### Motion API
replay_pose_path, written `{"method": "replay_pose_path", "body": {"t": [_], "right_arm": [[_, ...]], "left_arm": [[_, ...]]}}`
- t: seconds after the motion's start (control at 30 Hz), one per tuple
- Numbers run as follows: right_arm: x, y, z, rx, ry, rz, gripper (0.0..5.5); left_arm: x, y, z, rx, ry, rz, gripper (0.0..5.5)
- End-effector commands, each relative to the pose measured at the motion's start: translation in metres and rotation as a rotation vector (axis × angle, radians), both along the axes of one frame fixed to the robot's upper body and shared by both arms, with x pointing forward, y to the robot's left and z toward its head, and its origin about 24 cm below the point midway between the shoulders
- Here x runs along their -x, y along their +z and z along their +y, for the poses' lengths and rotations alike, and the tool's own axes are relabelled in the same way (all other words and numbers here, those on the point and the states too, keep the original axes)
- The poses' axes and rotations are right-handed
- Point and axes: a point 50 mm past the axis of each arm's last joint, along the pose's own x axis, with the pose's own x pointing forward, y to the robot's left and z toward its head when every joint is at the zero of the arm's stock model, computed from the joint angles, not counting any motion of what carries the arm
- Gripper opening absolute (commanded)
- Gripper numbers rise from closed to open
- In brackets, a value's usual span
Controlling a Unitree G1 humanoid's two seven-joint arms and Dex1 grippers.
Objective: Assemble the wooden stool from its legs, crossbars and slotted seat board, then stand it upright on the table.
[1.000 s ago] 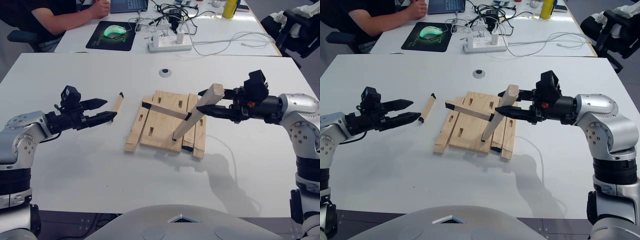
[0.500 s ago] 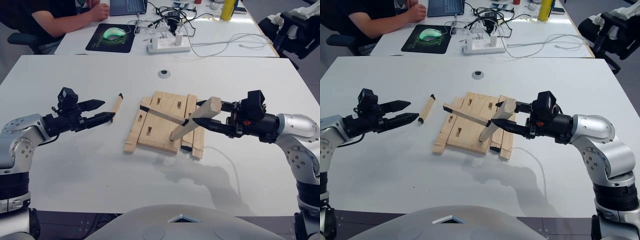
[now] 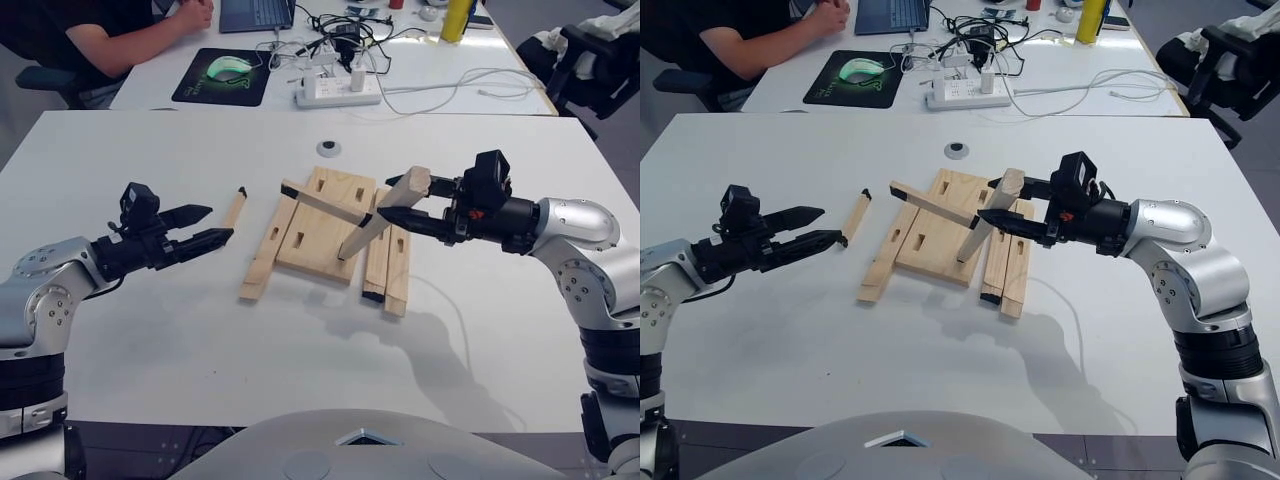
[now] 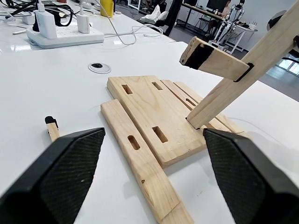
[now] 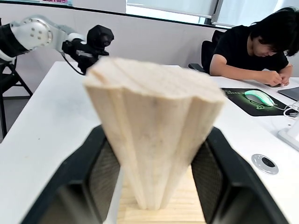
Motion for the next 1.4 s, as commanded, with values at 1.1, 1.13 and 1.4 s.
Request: {"method": "replay_pose_path", "body": {"t": [1.1, 1.13, 1.4], "right_arm": [[-0.04, 0.005, -0.043, 0.169, -0.184, 0.058, 4.42], [-0.044, 0.01, -0.047, 0.13, -0.229, 0.035, 4.35], [-0.055, 0.069, -0.031, -0.411, -0.281, -0.068, 3.12]], "left_arm": [[0.01, -0.013, -0.009, 0.031, 0.039, 0.012, 3.91], [0.009, -0.013, -0.01, 0.029, 0.037, 0.011, 3.91], [0.004, -0.012, -0.012, 0.025, 0.031, 0.004, 3.91]]}}
